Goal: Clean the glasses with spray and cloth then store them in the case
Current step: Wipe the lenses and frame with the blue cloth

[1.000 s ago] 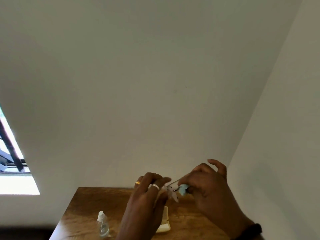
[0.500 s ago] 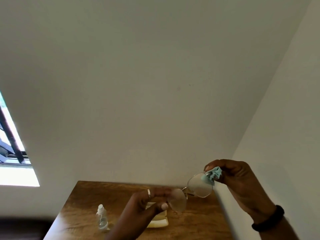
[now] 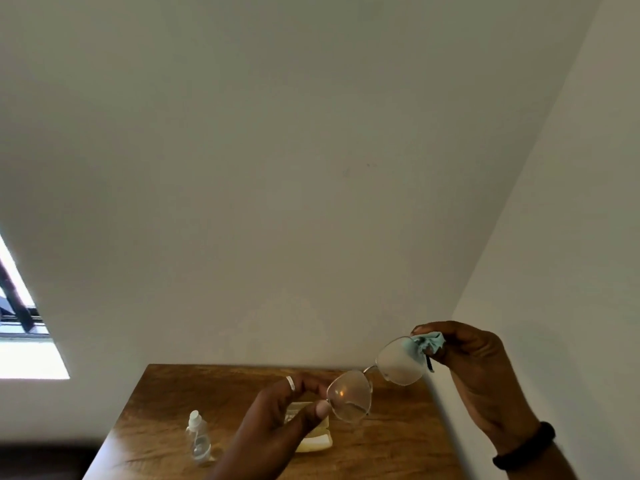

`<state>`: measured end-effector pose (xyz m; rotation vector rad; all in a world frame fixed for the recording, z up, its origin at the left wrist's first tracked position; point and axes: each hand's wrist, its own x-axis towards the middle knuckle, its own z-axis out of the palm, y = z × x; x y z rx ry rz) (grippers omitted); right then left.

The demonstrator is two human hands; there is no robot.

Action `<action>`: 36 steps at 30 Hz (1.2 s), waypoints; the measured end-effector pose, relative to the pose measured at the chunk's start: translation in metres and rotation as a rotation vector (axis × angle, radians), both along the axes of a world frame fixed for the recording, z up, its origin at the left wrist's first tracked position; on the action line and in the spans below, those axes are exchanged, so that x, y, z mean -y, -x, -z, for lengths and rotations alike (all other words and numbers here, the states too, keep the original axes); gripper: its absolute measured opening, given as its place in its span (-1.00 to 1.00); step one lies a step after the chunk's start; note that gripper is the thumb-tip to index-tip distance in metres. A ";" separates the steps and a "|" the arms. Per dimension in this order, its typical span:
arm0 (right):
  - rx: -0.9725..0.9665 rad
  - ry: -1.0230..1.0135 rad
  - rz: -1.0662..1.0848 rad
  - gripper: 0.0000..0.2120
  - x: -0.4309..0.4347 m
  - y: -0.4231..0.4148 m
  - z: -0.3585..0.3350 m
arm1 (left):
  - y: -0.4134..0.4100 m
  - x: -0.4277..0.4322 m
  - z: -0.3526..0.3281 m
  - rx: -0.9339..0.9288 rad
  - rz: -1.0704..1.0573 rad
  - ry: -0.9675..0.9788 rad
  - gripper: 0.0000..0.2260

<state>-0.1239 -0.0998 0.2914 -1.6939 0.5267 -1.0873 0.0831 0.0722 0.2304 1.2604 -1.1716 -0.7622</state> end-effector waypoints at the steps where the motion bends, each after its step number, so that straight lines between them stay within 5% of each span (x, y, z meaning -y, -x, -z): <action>1: 0.008 -0.011 0.012 -0.55 -0.002 0.001 0.002 | 0.000 0.000 -0.001 -0.003 -0.017 -0.002 -0.69; 9: 0.070 -0.099 0.073 -0.87 -0.028 0.006 0.018 | -0.011 -0.003 -0.020 -0.016 0.014 -0.053 -0.76; 14: -0.001 -0.097 0.129 -0.73 -0.035 0.013 0.040 | -0.014 -0.004 -0.024 -0.007 0.006 -0.053 -0.72; 22: 0.011 0.257 0.621 -0.68 -0.048 0.021 0.025 | -0.015 0.000 -0.024 0.053 -0.115 0.022 -0.72; 31: -0.258 0.736 0.778 -0.85 -0.069 -0.016 0.014 | -0.014 0.007 -0.022 0.138 -0.141 0.022 -0.67; 36: -0.320 0.773 0.748 -0.85 -0.065 -0.028 0.020 | -0.011 0.010 -0.022 0.205 -0.137 0.052 -0.71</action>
